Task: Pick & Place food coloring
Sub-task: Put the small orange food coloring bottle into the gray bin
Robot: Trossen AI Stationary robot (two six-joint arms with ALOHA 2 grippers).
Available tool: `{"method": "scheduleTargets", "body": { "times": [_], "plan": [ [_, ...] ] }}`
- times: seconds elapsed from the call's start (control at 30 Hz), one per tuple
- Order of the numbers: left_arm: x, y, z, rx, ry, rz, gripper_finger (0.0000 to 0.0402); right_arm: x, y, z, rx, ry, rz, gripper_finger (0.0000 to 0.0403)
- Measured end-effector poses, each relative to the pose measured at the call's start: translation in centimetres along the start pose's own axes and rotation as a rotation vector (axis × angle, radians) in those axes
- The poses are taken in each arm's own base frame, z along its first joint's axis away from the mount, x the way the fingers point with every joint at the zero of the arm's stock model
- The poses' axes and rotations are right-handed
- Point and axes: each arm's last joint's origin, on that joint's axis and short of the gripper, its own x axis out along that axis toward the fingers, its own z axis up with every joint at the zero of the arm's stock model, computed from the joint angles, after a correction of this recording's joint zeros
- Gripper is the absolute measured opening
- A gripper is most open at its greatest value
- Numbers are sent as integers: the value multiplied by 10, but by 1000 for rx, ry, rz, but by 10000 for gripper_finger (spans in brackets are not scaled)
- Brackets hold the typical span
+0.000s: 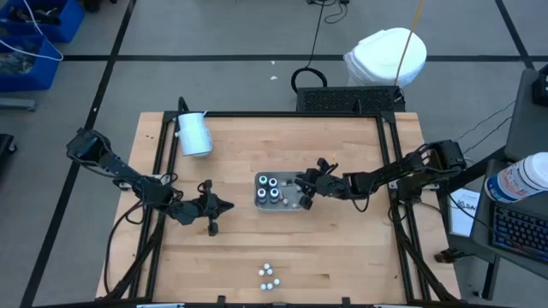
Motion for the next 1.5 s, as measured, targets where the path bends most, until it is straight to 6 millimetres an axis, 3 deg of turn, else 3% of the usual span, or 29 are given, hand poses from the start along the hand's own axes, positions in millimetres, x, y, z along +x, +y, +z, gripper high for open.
{"method": "scheduleTargets", "body": {
  "times": [0.13,0.33,0.5,0.63,0.8,1.03,1.3,1.5],
  "plan": [
    [0,0,0,4,0,-1,21,-10,-2,14,-21,-64,15,88],
    [0,0,0,-3,2,-11,21,-55,13,29,-101,-123,197,64],
    [0,-2,4,-56,-31,-24,21,-85,20,1,-156,-246,329,7],
    [0,-2,3,-156,-24,-26,21,-96,6,-22,-124,-297,352,9],
    [0,-8,9,-114,-15,-127,21,-106,-15,-34,-133,-349,326,2],
    [18,-65,44,66,-22,-221,21,-116,-32,-53,-176,-387,315,1],
    [53,-155,50,127,190,-298,24,-122,-37,-54,-146,-424,323,1],
    [65,-206,52,183,349,-303,93,-123,-37,-53,-144,-427,324,1]
  ]
}}
